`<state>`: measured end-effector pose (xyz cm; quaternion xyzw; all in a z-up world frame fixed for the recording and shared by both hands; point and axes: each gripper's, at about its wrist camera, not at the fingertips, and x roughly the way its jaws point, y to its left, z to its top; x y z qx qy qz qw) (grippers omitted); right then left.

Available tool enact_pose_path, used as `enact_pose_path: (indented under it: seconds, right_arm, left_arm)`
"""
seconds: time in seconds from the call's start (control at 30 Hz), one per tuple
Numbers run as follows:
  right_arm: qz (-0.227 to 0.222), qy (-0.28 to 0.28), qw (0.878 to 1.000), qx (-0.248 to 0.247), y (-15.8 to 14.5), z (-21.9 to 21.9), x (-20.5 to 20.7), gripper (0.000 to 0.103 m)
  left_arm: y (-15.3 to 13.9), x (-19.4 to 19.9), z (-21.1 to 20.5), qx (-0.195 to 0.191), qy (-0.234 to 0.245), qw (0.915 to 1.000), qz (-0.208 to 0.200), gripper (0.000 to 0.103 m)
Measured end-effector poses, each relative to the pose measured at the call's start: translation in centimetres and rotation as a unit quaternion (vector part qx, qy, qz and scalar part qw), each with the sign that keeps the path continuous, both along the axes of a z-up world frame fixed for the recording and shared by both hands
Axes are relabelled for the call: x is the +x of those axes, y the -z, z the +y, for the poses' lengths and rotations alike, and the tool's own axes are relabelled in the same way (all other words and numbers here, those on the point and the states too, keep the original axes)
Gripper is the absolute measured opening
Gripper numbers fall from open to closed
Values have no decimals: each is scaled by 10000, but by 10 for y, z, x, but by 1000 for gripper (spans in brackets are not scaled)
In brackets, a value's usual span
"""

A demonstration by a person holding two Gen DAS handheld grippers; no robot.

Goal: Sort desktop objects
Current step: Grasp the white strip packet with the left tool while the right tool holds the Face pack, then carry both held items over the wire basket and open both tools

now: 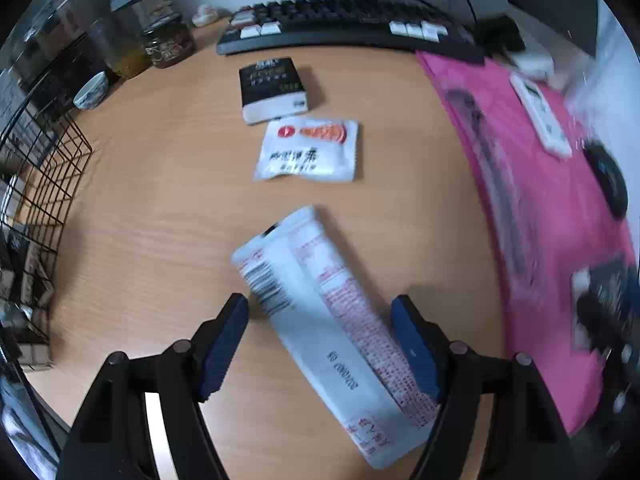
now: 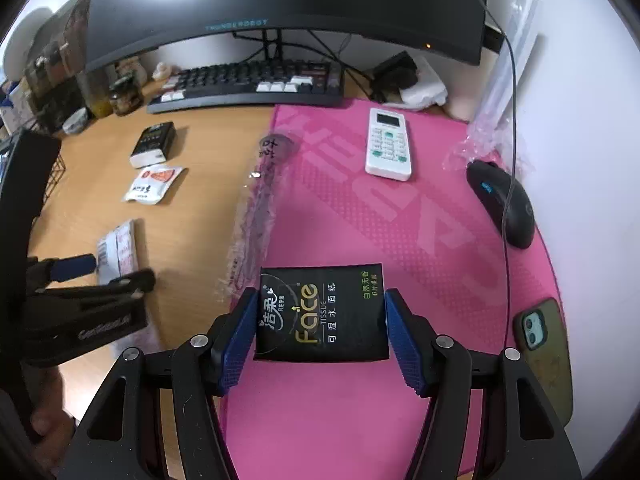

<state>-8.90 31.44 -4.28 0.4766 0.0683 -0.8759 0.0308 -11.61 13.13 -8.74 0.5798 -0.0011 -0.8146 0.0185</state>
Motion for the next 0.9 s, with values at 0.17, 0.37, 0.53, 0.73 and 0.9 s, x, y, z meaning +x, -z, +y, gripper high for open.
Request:
enact_pose_path:
  seconds: [0.17,0.37,0.53,0.73,0.9]
  right_arm:
    - [-16,-104,9999,-83,-1,-7,3,62]
    - [-211,-58,9991,-369,5,-5,0,63]
    - [-257,-45,9989,-389,7,-1,-2,62]
    - [-341,-17,9984,-454,12,2,-6,62]
    - [-310,-27,9982,-519,5,0,-5,62]
  left_arm:
    - [-3,8,-10,-68,168,9998,-125,78]
    - [-3,10,9,-7,587,9983,-24,54]
    - [-4,8,17,-30,755,9971,-2,48]
    - [-8,8,23,-145,916,9957,40,44]
    - [-26,9,15,-105,957,9950,279,44]
